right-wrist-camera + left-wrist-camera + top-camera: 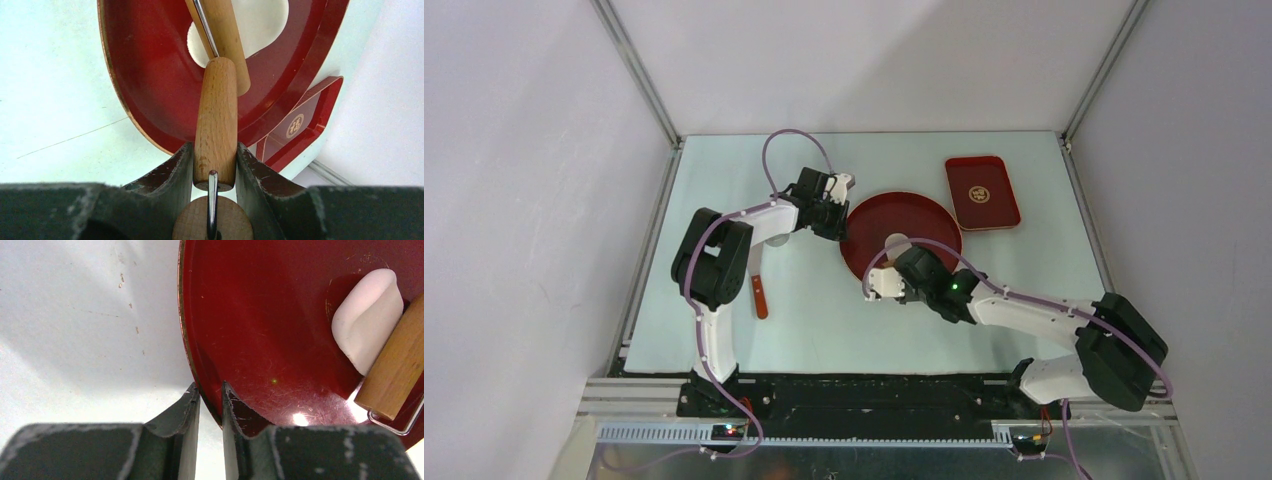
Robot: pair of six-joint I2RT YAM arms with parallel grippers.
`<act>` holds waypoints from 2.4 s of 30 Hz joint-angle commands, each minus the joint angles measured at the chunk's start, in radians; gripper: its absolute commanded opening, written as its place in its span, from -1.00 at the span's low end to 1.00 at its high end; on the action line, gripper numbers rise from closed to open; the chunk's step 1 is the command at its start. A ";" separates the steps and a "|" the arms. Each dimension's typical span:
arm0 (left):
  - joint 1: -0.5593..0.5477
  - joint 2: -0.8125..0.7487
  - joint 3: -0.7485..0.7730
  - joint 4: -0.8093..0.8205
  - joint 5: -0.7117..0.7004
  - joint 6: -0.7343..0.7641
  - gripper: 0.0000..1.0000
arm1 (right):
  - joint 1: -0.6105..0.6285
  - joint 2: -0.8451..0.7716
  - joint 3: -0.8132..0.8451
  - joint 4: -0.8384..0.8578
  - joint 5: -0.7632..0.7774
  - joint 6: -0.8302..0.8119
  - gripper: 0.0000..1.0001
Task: Roll out the dumpling wrappers from the dough
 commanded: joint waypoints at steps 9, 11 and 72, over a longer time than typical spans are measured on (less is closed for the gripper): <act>0.004 0.013 0.007 -0.014 -0.004 0.012 -0.52 | 0.024 -0.040 -0.079 -0.112 -0.086 0.022 -1.00; 0.004 0.013 0.008 -0.013 -0.004 0.012 -0.52 | 0.026 -0.061 -0.079 -0.111 -0.091 0.020 -1.00; 0.133 -0.278 0.025 -0.110 -0.108 0.112 0.99 | -0.597 -0.470 -0.382 -0.032 0.034 0.071 -0.08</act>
